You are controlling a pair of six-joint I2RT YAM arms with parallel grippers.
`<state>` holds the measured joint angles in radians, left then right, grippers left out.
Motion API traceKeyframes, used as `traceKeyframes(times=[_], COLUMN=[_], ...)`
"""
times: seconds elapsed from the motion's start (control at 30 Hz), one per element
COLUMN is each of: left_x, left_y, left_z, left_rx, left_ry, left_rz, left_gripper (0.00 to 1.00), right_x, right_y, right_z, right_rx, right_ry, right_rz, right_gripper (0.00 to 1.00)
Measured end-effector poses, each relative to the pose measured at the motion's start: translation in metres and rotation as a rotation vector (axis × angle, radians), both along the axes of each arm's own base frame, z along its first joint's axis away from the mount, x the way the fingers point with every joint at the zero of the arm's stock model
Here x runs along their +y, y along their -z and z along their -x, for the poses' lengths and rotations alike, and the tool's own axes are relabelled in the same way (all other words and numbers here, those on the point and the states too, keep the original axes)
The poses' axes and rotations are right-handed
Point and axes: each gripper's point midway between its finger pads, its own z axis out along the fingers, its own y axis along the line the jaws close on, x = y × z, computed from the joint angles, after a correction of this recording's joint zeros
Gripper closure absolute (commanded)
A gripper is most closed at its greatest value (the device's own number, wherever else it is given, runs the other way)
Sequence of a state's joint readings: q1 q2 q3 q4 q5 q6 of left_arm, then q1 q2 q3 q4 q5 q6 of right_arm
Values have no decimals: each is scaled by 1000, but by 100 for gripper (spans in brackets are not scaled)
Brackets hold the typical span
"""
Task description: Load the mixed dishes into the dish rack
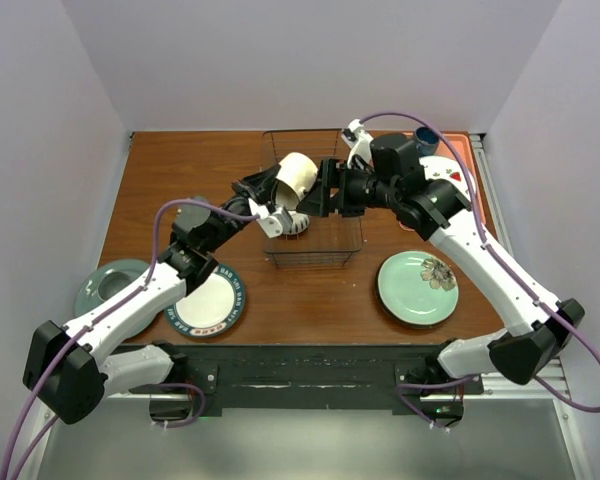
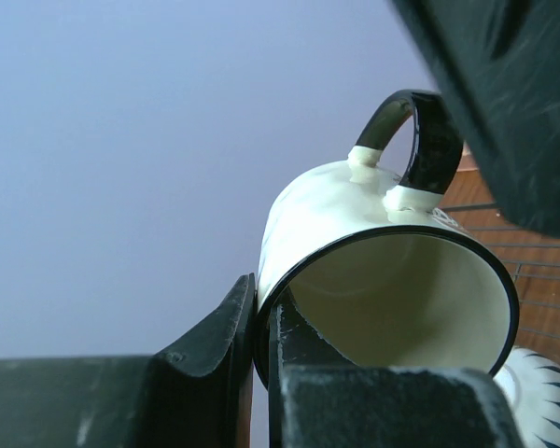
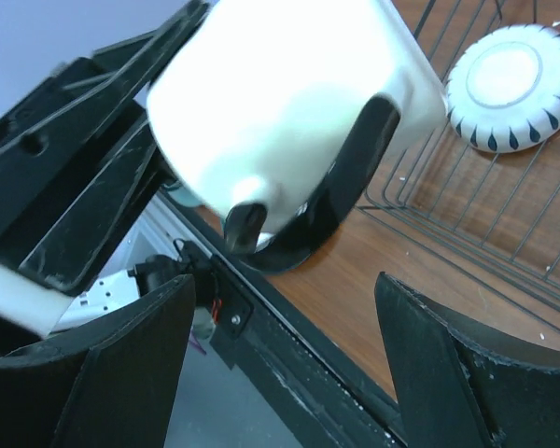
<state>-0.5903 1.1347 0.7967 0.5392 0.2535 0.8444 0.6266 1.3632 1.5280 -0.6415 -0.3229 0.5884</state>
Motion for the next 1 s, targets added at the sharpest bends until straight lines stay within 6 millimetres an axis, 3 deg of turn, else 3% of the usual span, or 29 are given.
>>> traceKeyframes(times=[0.13,0.4,0.57,0.7,0.8,1.0], left_x=[-6,-10,-8,-11,-14,-13], left_y=[-3,-10,-22,-26,-24,-27], left_z=[5,14,22,27,30,31], left_rx=[-58,-176,-243,-274,-282,-319], left_ry=[42,74,81,102,117,112], left_rz=[-52,-141,-157,-168,-181,-202], left_gripper=[100,100,100,100,100,100], right_x=[-1,-4,6,13,16,13], right_y=[1,-28,-20,-9,-6,-6], right_z=[-7,-12,-6,-2,1,3], right_rx=[18,-20,21,65,85,170], right_ry=[-29,-112,-200,-263,-294,-276], right_rz=[-10,-67,-85,-94,-100,-130], right_gripper=[20,28,30,38,46,88])
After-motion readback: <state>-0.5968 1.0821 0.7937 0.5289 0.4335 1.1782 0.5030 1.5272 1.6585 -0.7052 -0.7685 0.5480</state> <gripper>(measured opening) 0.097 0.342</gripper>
